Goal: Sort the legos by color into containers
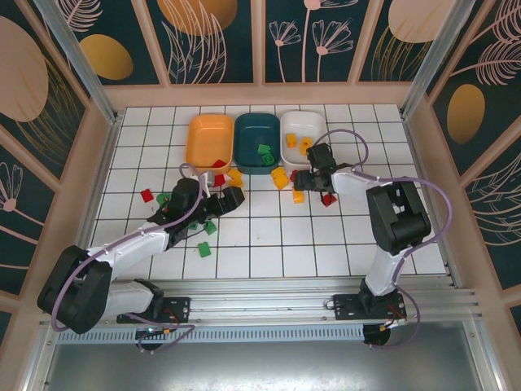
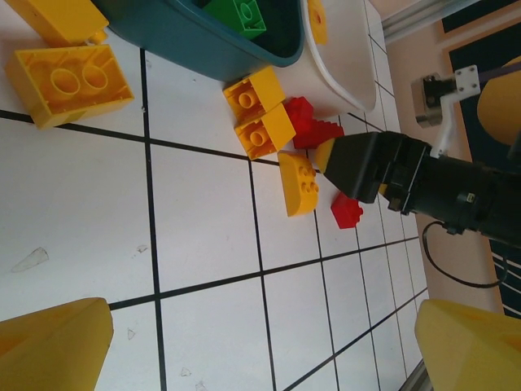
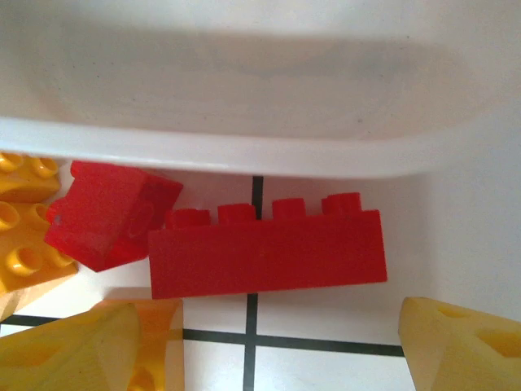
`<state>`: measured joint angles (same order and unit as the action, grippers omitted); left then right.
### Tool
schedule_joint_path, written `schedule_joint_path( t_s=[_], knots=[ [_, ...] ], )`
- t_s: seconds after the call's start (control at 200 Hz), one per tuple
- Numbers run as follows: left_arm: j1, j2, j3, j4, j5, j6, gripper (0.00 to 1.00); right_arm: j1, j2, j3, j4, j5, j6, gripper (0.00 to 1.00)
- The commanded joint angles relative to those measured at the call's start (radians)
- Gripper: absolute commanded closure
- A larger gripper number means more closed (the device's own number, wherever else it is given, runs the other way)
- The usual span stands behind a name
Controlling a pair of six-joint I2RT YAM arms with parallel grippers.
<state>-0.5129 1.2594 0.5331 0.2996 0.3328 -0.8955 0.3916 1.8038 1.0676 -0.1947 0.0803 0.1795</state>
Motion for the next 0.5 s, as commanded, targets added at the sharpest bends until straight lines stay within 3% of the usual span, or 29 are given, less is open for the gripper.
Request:
schedule_joint_path(
  t_s=[0.0, 0.185, 0.495],
  knots=[
    [-0.007, -0.008, 0.011, 0.027, 0.002, -0.003, 0.04, -0.004, 0.023, 0.045, 0.023, 0.005, -0.017, 0.16],
    [-0.007, -0.017, 0.027, -0.006, -0.006, 0.016, 0.04, -0.02, 0.067, 0.074, 0.015, 0.064, 0.007, 0.17],
    [-0.007, -0.042, 0.025, -0.036, -0.021, 0.026, 0.03, -0.031, 0.08, 0.064, 0.054, 0.007, -0.02, 0.24]
  ],
)
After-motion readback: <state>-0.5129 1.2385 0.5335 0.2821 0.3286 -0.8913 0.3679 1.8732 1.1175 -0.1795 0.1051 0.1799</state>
